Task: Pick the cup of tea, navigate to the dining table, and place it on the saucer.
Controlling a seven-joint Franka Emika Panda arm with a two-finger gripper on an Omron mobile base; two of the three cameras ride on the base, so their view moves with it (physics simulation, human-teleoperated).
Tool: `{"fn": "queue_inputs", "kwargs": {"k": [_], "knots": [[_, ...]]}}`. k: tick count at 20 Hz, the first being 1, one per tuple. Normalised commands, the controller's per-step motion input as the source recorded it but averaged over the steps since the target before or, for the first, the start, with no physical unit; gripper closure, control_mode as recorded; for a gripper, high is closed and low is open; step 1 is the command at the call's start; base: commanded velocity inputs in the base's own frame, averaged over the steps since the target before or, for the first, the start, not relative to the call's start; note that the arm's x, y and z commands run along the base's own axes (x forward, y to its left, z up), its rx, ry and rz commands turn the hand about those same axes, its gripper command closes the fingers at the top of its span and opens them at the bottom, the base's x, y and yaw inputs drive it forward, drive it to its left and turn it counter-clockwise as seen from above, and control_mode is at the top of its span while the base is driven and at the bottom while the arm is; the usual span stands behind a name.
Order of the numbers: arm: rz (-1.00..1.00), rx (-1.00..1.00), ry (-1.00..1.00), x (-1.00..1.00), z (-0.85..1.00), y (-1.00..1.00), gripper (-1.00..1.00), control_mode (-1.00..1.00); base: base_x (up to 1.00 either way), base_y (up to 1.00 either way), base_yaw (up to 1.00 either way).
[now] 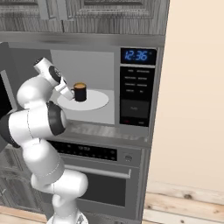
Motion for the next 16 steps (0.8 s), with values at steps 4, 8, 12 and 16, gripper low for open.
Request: {"fn": "queue_inputs", "kwargs": {"k": [4, 8, 12, 16], "knots": [[0.04, 0.00, 0.06, -0.29, 0.00, -0.20, 1.00, -1.00, 0.00, 0.00, 0.00], [0.03, 0.00, 0.04, -0.45, 0.00, -0.14, 1.00, -1.00, 0.00, 0.00, 0.00], [0.06, 0.00, 0.08, -0.52, 0.00, -0.11, 1.00, -1.00, 0.00, 0.00, 0.00], [0.11, 0.00, 0.05, -0.46, 0.00, -0.15, 1.00, -1.00, 0.00, 0.00, 0.00]]}}
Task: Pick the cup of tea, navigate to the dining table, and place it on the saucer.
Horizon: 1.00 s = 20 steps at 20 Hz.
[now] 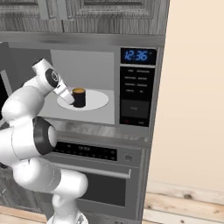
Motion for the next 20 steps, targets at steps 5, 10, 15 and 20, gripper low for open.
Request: {"fn": "queue_inputs", "kwargs": {"k": [5, 10, 15, 20], "knots": [[0.20, 0.00, 0.00, -0.40, 0.00, -0.10, 1.00, -1.00, 0.00, 0.00, 0.00], [0.28, 0.00, 0.00, -0.43, 0.00, -0.08, 1.00, -1.00, 0.00, 0.00, 0.00], [0.30, 0.00, -0.01, -0.47, 0.07, -0.17, 1.00, -1.00, 0.00, 0.00, 0.00], [0.30, 0.00, -0.01, -0.57, 0.23, -0.13, 1.00, -1.00, 0.00, 0.00, 0.00]]}}
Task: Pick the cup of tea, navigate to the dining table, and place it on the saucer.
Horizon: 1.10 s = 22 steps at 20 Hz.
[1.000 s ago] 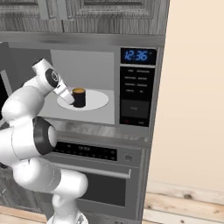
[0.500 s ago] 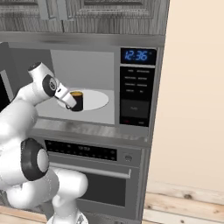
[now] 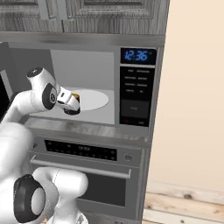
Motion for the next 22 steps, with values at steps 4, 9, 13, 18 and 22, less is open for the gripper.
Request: {"fn": "queue_inputs", "kwargs": {"k": [4, 9, 13, 18, 22], "knots": [[0.26, 0.00, -0.01, -0.78, 0.38, -0.04, 1.00, -1.00, 0.00, 0.00, 0.00], [0.20, 0.01, -0.02, -0.88, 0.55, -0.01, 1.00, -1.00, 0.00, 0.00, 0.00], [0.11, 0.01, -0.11, -0.87, 0.41, -0.21, 1.00, -1.00, 0.00, 0.00, 0.00], [0.02, 0.08, -0.18, -0.61, 0.35, -0.39, 1.00, -1.00, 0.00, 0.00, 0.00], [0.00, 0.11, -0.13, -0.42, 0.61, -0.27, 1.00, -1.00, 0.00, 0.00, 0.00]]}}
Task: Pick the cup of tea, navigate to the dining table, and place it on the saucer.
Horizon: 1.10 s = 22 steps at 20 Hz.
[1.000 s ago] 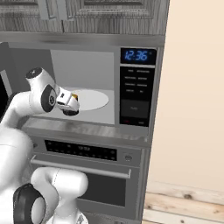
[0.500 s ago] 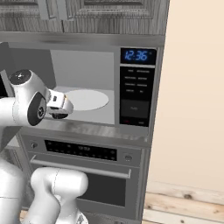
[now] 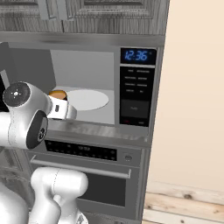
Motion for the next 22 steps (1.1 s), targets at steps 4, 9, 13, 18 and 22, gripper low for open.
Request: {"fn": "queue_inputs", "kwargs": {"k": [4, 9, 13, 18, 22], "knots": [[0.00, 0.07, -0.02, -0.21, 0.59, -0.13, 1.00, -1.00, 0.00, 0.00, 0.00], [0.00, 0.00, 0.02, 0.00, 0.20, -0.03, 1.00, -1.00, 0.00, 0.00, 0.00], [0.00, 0.00, 0.00, 0.00, 0.00, 0.00, 1.00, -1.00, 0.00, 0.00, 0.00], [0.00, 0.00, 0.00, 0.00, 0.00, 0.00, 1.00, -1.00, 0.00, 0.00, 0.00], [0.00, 0.00, 0.00, 0.00, 0.00, 0.00, 1.00, 1.00, 0.00, 0.00, 0.00]]}}
